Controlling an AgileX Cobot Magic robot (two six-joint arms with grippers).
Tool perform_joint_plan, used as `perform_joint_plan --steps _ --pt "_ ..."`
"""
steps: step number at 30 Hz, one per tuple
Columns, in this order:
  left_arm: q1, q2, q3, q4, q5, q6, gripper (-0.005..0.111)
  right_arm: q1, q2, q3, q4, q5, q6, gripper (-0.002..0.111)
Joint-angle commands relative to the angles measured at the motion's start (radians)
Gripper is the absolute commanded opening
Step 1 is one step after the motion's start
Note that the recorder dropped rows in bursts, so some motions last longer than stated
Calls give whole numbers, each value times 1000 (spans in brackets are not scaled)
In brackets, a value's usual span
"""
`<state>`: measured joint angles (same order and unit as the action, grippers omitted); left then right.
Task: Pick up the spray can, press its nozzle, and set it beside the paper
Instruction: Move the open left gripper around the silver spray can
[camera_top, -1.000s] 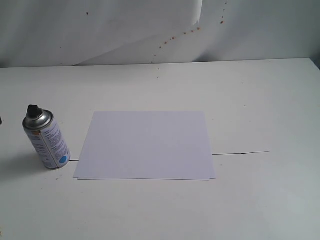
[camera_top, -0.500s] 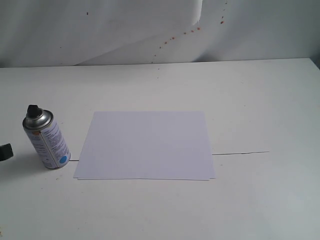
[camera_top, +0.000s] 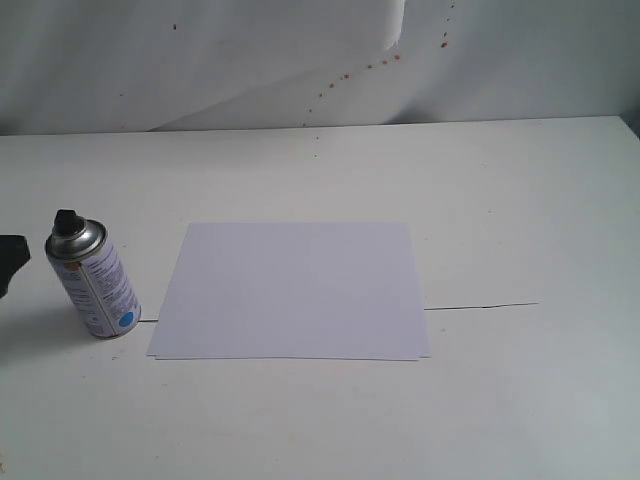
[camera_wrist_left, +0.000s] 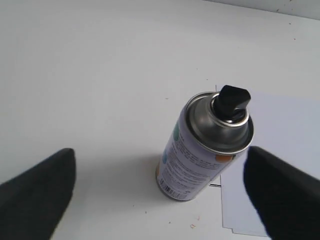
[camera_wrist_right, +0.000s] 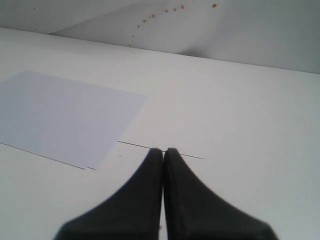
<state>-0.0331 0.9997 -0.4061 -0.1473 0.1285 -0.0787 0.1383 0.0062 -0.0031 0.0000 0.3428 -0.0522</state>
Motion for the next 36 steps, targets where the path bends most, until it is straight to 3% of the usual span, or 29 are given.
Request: perform_joint_plan --steps 1,10,18,22,26,36 --pt "-6 -7 -6 -58 4 0 105 -9 -6 3 0 -1 0 0" --pt "-6 -7 17 -56 -22 2 105 -9 -6 3 0 -1 0 0" --pt "-7 -52 184 -56 -287 -1 105 -9 -6 3 0 -1 0 0" --pt "-77 -70 262 33 -390 1 105 -9 -6 3 0 -1 0 0" --pt "-171 -55 305 309 -405 -3 105 -9 -6 3 0 -1 0 0" --pt "-193 99 356 313 -628 -52 105 -9 -6 3 0 -1 0 0"
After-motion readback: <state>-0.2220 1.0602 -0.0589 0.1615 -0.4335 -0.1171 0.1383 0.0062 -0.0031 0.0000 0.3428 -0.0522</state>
